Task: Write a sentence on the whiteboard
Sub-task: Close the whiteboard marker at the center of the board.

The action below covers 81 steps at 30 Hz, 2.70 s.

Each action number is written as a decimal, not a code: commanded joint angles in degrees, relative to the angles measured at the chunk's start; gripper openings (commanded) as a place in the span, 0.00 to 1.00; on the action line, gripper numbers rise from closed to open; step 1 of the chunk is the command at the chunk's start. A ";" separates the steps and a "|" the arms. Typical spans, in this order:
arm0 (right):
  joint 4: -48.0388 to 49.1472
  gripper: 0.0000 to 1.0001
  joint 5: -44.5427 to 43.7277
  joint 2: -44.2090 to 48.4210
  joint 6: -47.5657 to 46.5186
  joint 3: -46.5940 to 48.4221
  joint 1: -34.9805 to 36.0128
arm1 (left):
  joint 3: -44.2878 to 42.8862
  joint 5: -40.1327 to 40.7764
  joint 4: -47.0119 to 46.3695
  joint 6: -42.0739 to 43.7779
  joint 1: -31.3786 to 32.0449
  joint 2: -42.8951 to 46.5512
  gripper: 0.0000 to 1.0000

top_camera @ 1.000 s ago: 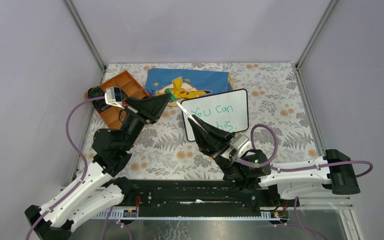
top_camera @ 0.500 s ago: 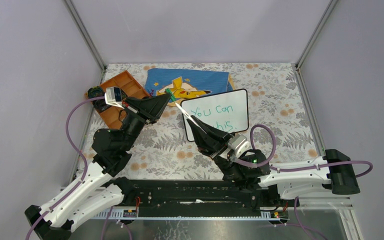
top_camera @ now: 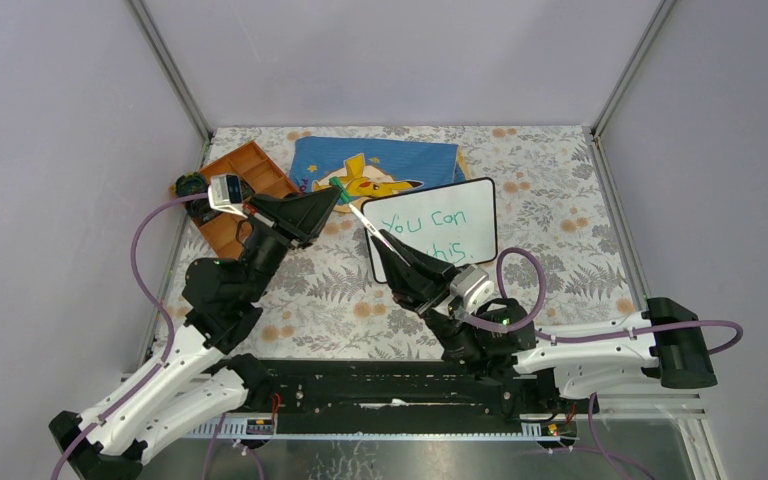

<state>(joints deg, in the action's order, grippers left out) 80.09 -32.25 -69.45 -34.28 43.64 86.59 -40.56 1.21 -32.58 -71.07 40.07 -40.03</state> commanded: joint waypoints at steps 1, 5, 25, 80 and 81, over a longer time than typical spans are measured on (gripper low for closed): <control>3.48 0.00 -1.35 0.04 -1.27 2.74 0.26 | -0.57 -0.95 -3.52 0.67 -0.36 0.98 0.00; 3.80 0.00 -1.49 -0.19 -1.40 2.77 0.25 | -0.49 -0.95 -3.32 0.67 -0.35 1.12 0.00; 3.86 0.00 -0.46 0.17 -1.05 2.83 0.26 | -0.01 -1.82 -2.71 0.81 -0.39 0.92 0.00; 0.96 0.00 -0.03 1.91 1.71 1.44 0.25 | -1.37 0.81 -0.50 3.38 -0.35 0.90 0.00; 0.90 0.00 -0.01 1.87 1.88 1.43 0.25 | -1.47 0.81 -0.44 3.39 -0.35 0.85 0.00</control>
<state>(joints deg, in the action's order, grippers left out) 79.37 -32.40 -67.99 -33.54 43.77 86.59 -41.23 2.52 -31.59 -68.38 40.05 -39.62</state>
